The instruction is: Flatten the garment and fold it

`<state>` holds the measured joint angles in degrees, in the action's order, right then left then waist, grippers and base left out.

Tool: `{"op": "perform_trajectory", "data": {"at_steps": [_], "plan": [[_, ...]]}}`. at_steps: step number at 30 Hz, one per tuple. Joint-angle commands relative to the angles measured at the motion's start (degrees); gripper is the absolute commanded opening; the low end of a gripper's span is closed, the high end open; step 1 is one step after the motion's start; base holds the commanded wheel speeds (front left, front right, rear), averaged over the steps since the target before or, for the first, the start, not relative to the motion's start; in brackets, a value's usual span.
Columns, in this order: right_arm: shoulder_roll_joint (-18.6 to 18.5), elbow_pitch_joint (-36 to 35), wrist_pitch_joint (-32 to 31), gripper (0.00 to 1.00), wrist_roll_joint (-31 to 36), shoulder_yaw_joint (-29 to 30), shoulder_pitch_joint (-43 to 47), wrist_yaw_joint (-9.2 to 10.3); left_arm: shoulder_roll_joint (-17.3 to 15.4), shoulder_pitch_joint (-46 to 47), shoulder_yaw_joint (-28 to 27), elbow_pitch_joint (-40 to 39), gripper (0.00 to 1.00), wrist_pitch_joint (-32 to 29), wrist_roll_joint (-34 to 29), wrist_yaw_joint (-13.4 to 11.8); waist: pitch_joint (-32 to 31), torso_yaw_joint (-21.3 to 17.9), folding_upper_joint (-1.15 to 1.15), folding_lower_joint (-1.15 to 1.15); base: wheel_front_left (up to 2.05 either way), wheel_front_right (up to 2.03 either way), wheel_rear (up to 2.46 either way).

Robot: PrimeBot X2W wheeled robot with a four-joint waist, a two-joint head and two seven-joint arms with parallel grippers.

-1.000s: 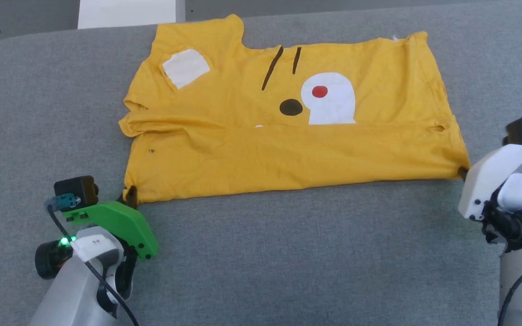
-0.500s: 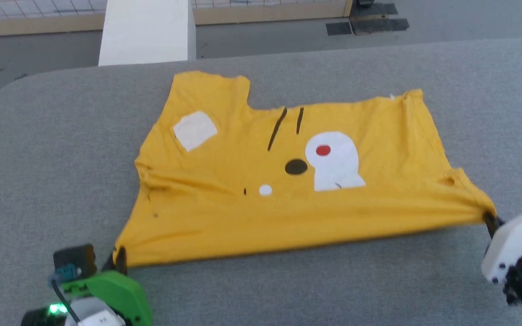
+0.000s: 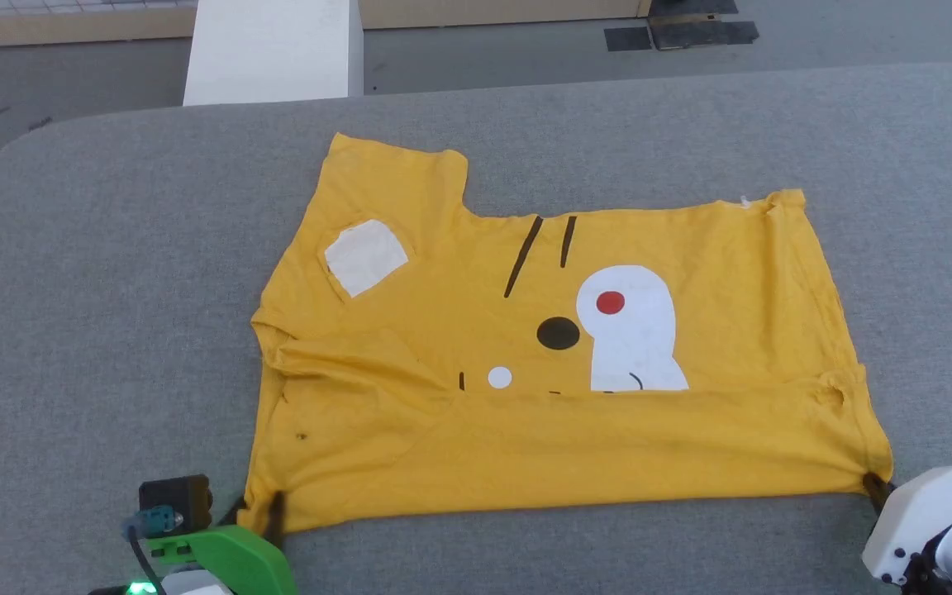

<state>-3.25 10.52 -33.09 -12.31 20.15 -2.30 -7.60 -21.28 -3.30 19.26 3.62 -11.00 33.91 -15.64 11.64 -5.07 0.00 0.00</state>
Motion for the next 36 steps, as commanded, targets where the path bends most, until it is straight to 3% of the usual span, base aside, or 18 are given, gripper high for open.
{"op": "perform_trajectory", "data": {"at_steps": [1, 10, 16, 17, 26, 31, 36], "plan": [[0.37, 1.10, 1.10, 1.00, -0.72, -0.75, -0.39, 0.11, 0.51, 0.19, 0.47, 1.43, 1.00, -0.77, 0.47, 0.39, -0.45, -0.16, 0.00, 0.00, 0.00, 0.00, 0.00], [0.37, -5.98, 13.77, 1.00, -4.52, -3.99, 2.72, 0.11, -2.16, 2.73, -1.34, -3.54, 1.00, 5.14, -0.53, 3.78, -2.33, -0.67, 0.00, 0.00, 0.00, 0.00, 0.00], [-0.96, -10.51, 24.21, 1.00, -4.01, -9.23, 1.73, 0.11, -6.93, 12.22, -0.89, -3.39, 1.00, 6.54, -4.53, 8.34, 0.14, -2.74, 0.00, 0.00, 0.00, 0.00, 0.00], [-2.87, -11.28, 28.46, 1.00, -3.76, -11.59, -0.55, 0.11, -8.70, 20.17, -0.52, -1.49, 1.00, 5.27, -5.47, 11.48, 2.89, -4.00, 0.00, 0.00, 0.00, 0.00, 0.00], [-6.09, -11.13, 31.26, 1.00, -4.65, -18.15, -9.91, 0.11, -10.33, 45.87, 0.63, 8.90, 1.00, -7.97, -2.76, 19.25, 12.53, -9.33, 0.00, 0.00, 0.00, 0.00, 0.00], [-6.73, -11.56, 31.06, 1.00, -4.61, -21.89, -14.31, 0.11, -10.68, 56.60, 0.92, 14.26, 1.00, -18.20, -0.89, 19.71, 17.78, -12.78, 0.00, 0.00, 0.00, 0.00, 0.00], [-6.50, -11.59, 31.42, 1.00, -4.74, -24.22, -16.73, 0.11, -10.95, 62.25, 1.29, 18.51, 1.00, -27.79, -0.38, 16.94, 21.00, -14.92, 0.00, 0.00, 0.00, 0.00, 0.00]]}}
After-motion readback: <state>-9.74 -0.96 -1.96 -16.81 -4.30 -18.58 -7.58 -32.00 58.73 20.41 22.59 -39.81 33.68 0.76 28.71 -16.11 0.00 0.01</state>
